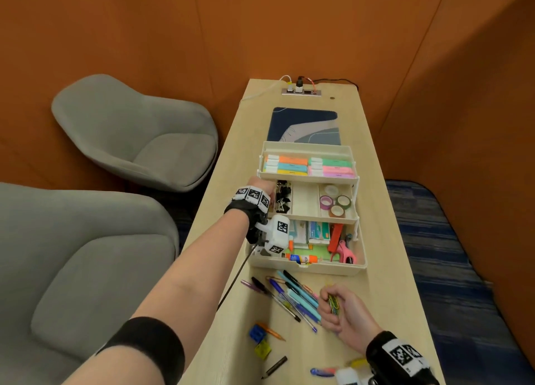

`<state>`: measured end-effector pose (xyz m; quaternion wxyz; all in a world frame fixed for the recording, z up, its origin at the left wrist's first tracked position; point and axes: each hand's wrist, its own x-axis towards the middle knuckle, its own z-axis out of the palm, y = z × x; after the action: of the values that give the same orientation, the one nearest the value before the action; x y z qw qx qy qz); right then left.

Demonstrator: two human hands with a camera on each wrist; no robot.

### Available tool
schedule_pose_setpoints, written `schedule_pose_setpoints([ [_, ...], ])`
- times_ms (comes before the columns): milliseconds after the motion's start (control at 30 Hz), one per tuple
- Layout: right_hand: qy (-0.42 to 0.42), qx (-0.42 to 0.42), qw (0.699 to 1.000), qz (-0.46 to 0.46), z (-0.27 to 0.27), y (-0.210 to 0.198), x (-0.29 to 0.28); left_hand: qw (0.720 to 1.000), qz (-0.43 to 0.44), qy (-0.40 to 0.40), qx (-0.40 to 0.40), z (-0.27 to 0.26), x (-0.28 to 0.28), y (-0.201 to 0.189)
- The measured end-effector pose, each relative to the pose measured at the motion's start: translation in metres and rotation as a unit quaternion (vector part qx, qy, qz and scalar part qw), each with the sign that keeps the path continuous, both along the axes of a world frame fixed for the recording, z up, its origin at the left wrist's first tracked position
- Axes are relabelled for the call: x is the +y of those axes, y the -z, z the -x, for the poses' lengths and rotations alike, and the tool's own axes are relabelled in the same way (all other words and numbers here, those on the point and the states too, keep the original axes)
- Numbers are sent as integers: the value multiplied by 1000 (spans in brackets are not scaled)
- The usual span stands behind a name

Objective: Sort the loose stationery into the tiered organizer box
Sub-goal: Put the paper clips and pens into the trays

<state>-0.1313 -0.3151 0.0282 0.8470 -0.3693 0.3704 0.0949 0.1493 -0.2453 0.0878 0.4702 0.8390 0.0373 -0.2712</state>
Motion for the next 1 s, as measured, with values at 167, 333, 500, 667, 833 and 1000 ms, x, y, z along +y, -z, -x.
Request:
schedule_pose_setpoints([
  [167,-20,7,1000,-9,0,2,2,999,27,-25,2,0,-1,1],
  [333,-33,16,999,9,-1,1,5,999,-13,-17,-34,8,-1,-5],
  [500,-26,22,999,16,-13,-5,5,995,-54,23,-76,11,3,-10],
  [667,-28,37,999,3,-45,-25,-4,991,-52,89,-91,15,20,-8],
  [833,1,31,1000,0,-103,-51,-21,961,-77,129,-232,28,44,11],
  [1000,2,14,999,30,-171,-71,-20,904,-181,260,-289,37,60,29],
])
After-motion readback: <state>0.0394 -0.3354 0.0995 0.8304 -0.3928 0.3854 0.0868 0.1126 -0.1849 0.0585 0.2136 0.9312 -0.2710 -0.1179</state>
